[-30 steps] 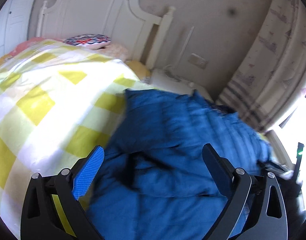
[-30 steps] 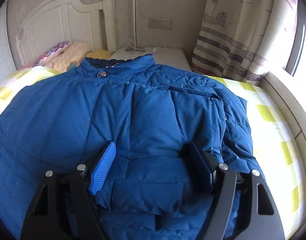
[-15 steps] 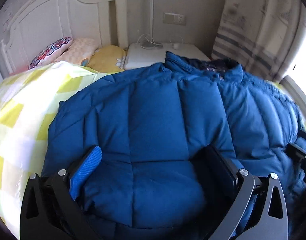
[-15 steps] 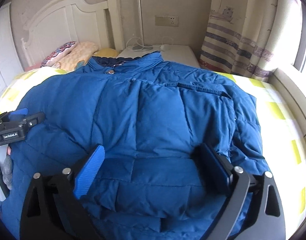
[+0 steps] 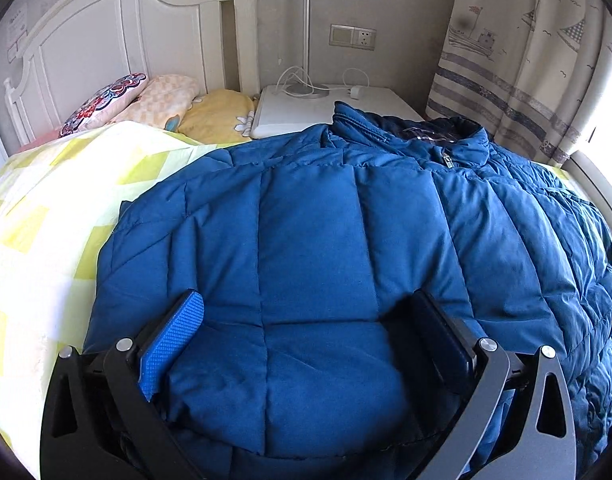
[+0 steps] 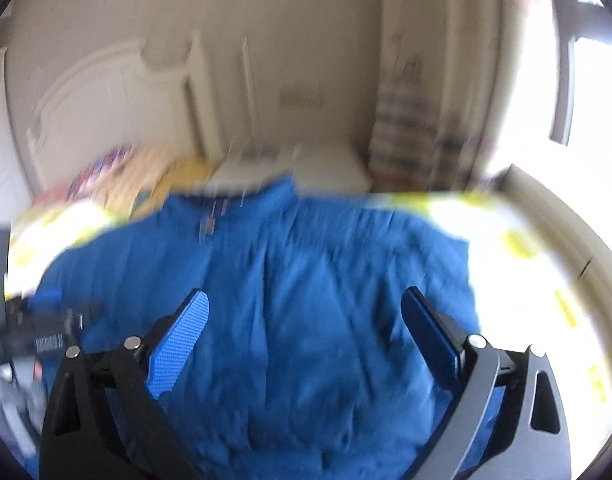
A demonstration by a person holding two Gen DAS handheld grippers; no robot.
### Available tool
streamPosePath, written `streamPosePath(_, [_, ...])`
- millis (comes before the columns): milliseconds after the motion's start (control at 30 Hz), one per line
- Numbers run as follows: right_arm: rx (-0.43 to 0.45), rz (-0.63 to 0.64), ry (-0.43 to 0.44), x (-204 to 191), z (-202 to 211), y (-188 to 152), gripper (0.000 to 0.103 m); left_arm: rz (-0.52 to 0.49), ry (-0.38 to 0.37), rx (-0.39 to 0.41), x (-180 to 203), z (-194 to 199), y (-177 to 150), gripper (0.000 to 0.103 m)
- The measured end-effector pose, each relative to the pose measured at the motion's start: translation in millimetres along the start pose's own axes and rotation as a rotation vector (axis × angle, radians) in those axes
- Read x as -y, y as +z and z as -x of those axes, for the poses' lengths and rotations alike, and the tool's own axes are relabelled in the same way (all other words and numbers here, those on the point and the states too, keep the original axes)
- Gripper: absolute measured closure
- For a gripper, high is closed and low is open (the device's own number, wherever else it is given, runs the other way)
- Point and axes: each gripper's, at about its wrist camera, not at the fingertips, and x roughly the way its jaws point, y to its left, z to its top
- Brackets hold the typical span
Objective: Fold large clothes
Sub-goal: 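Move the right tool to the jacket hem beside the zipper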
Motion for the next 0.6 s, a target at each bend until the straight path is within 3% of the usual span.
streamPosePath(33, [0.022,0.003,-0.016,-1.8,-1.9,2.0,0.002,0.0,0.001,0.001,0.3,0.1,0.3,0.004])
streamPosePath(67, [-0.012,0.035,-0.054,-4.3,-15.8,0.3,0.002,0.001,0.001,0.001,-0.1,-0.4,1.4,0.004])
streamPosePath(133, [-0.265,0.101,-0.065,-7.1,-68.6,-16.1,0.002,0.004,-0.003,0.002,-1.2,-0.7,1.7,0.004])
streamPosePath(233, [-0.277,0.076,-0.039,-3.6,-70.8,-14.5,0.002,0.01,-0.005,0.003,-2.4,-0.5,2.4,0.004])
streamPosePath(300, [-0.26,0.065,-0.052,-1.3,-59.1,-16.5,0.007,0.009,-0.002,0.006,-1.5,0.3,3.0,0.004])
streamPosePath(367, [-0.148,0.055,-0.135,-4.0,-19.2,-19.5,0.007,0.014,-0.003,0.009,-2.2,1.0,3.2,0.004])
streamPosePath(433, [-0.06,0.053,-0.089,-7.5,18.2,-26.3,0.005,0.016,-0.007,0.012,-3.0,1.9,3.1,0.004])
streamPosePath(500, [-0.153,0.115,-0.056,-13.3,23.9,-43.6,0.002,0.023,-0.009,0.02,-4.4,3.4,3.6,0.004])
streamPosePath(533, [-0.286,0.188,-0.03,-18.0,8.6,-61.0,0.003,0.026,-0.009,0.027,-5.1,4.9,3.5,0.004])
streamPosePath(567, [-0.332,0.237,-0.036,-19.0,-0.1,-73.7,0.002,0.038,-0.01,0.051,-6.4,10.1,2.2,0.004])
streamPosePath(600, [-0.323,0.224,-0.025,-16.7,0.5,-74.3,0.002,0.053,-0.026,0.087,-9.4,18.5,-0.2,0.004])
